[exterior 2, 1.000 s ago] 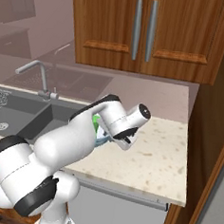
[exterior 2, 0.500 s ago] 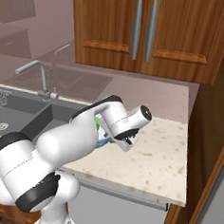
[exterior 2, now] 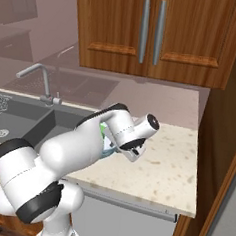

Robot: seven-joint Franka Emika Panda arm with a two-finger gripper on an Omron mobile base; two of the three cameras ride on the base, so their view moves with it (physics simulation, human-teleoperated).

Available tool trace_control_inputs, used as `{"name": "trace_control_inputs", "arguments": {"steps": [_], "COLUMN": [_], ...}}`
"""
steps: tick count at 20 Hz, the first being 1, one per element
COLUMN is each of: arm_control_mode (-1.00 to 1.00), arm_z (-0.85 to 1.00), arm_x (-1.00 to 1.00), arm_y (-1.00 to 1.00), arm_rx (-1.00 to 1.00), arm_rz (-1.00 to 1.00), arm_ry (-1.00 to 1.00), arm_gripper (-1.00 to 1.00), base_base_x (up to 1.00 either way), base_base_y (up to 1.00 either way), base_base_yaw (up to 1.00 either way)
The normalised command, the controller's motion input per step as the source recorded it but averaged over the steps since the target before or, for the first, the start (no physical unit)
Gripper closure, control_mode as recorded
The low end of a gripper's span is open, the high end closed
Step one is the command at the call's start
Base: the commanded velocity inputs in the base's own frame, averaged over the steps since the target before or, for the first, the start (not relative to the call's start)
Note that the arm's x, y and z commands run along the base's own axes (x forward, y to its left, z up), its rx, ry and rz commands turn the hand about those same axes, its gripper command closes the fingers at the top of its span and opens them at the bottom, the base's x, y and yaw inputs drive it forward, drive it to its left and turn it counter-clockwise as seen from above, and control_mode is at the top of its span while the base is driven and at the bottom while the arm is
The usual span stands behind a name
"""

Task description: Place the cup inside the bowl on the dining table and move the bowl to any counter.

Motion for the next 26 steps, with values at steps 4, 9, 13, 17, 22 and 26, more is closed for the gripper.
{"name": "trace_control_inputs", "arguments": {"steps": [4, 9, 13, 17, 22, 26], "arm_control_mode": [-1.00, -1.00, -1.00, -1.00, -1.00, -1.00], "arm_z": [-0.21, -0.14, -0.09, -0.10, -0.07, -0.16], "arm_x": [0.00, 0.02, 0.14, 0.21, 0.11, 0.15], "arm_y": [0.01, 0.12, 0.18, 0.20, 0.17, 0.10], "arm_rx": [-0.04, -0.07, -0.08, -0.07, -0.04, -0.04], "arm_rz": [0.00, -0.01, -0.01, -0.02, -0.02, -0.01], "arm_ry": [-0.03, 0.00, 0.00, 0.00, 0.00, 0.00], "arm_gripper": [1.00, 1.00, 1.00, 1.00, 1.00, 1.00], "base_base_x": [0.00, 0.00, 0.00, 0.00, 0.00, 0.00], "base_base_y": [0.00, 0.00, 0.00, 0.00, 0.00, 0.00], "base_base_yaw": [0.00, 0.00, 0.00, 0.00, 0.00, 0.00]}}
